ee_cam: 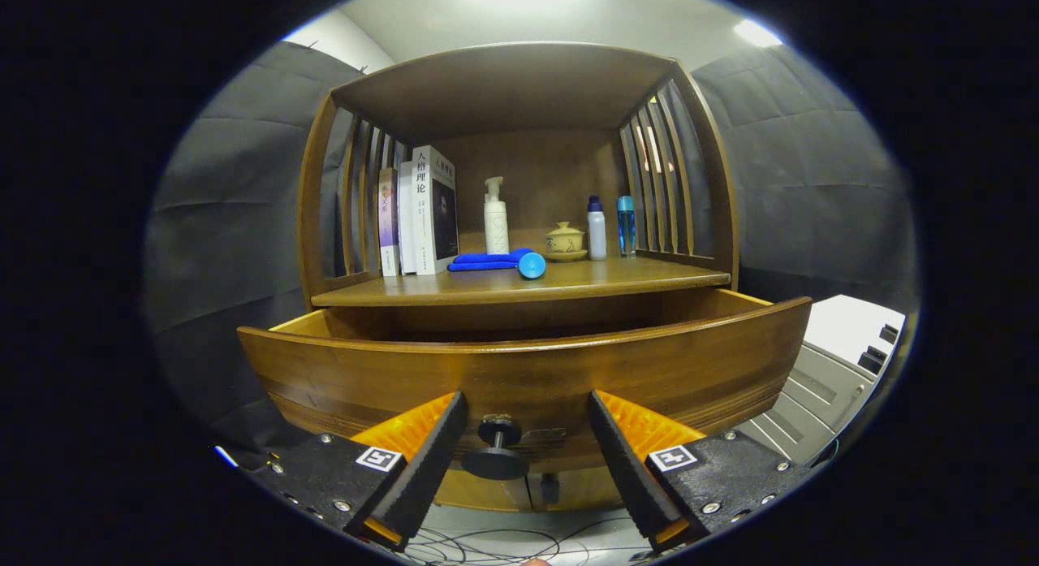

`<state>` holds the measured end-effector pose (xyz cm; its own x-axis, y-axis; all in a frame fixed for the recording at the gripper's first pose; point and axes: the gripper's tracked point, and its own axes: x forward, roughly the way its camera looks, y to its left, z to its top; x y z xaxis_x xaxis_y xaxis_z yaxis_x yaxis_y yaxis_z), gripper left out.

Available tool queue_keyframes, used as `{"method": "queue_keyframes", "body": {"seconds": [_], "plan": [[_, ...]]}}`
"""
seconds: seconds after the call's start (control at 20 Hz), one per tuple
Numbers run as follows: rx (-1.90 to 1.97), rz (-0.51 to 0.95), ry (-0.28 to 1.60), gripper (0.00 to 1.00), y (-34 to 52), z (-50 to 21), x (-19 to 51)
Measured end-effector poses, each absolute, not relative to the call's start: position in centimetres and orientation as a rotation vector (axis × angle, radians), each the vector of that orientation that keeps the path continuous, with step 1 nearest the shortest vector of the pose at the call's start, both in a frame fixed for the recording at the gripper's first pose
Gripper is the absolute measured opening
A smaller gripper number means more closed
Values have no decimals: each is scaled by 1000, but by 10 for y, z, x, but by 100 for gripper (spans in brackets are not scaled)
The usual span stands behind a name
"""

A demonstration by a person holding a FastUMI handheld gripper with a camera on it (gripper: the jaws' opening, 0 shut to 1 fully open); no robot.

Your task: Pull open the drawer, take out the items inside it, and place them on the countertop above the cabinet.

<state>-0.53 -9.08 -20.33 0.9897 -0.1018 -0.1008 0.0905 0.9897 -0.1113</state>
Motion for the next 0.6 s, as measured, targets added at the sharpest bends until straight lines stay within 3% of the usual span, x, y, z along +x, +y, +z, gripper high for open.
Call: {"method": "queue_keyframes", "body": {"seconds": [0.6], "plan": [[-127,-102,98,95,-97,-201,68]]}}
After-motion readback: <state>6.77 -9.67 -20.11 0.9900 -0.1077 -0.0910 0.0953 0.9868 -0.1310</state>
